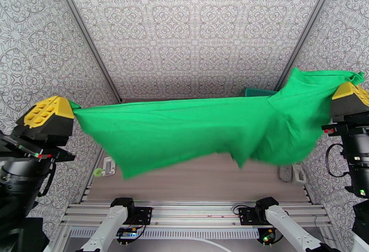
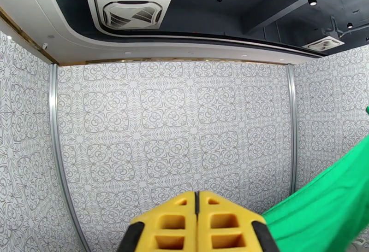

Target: Fold and stack the mixed laundry pile

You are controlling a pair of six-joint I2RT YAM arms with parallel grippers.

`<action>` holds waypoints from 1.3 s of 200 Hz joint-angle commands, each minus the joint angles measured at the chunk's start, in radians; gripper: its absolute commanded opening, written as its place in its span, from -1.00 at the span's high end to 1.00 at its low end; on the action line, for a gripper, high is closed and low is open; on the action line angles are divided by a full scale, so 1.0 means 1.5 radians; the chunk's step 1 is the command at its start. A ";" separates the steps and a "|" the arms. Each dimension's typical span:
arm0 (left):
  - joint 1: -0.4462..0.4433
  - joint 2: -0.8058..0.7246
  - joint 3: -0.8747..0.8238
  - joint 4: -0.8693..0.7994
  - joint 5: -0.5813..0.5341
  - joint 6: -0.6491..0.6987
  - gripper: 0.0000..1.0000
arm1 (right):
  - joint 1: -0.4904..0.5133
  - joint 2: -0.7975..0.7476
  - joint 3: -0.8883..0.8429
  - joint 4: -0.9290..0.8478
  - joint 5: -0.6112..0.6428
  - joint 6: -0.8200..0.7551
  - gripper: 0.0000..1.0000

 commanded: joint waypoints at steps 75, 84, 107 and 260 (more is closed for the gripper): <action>0.036 0.364 -0.229 0.161 -0.032 0.058 0.86 | -0.008 0.440 -0.101 0.195 -0.041 -0.052 1.00; 0.041 0.408 -0.255 0.199 -0.032 0.059 0.88 | -0.010 0.483 -0.121 0.242 -0.059 -0.058 1.00; 0.049 0.515 -0.328 0.319 -0.028 0.047 0.38 | -0.018 0.635 -0.129 0.316 -0.085 -0.057 0.80; -0.053 0.494 -0.530 0.065 -0.129 -0.111 -0.41 | 0.021 0.598 -0.335 -0.061 -0.134 0.117 -0.62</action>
